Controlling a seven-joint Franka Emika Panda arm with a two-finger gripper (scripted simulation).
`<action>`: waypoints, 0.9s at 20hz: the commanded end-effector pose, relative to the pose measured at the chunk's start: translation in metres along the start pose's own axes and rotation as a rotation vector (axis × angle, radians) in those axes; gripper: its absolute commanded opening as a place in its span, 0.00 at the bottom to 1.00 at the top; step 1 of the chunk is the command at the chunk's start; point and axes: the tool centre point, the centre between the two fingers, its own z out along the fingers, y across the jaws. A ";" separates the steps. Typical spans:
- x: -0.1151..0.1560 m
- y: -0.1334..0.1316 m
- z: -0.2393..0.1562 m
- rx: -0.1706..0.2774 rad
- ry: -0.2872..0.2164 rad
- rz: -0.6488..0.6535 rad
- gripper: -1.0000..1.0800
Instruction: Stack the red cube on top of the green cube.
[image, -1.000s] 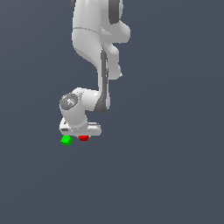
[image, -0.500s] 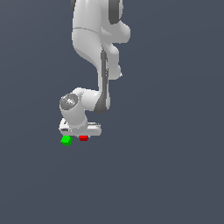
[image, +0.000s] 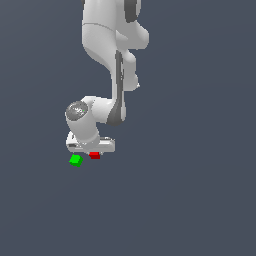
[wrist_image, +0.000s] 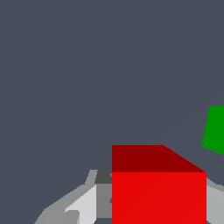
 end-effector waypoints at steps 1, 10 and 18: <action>0.000 0.000 -0.016 0.000 0.002 0.000 0.00; 0.000 0.000 -0.070 0.000 0.002 0.000 0.00; 0.001 0.002 -0.076 -0.001 0.003 0.000 0.00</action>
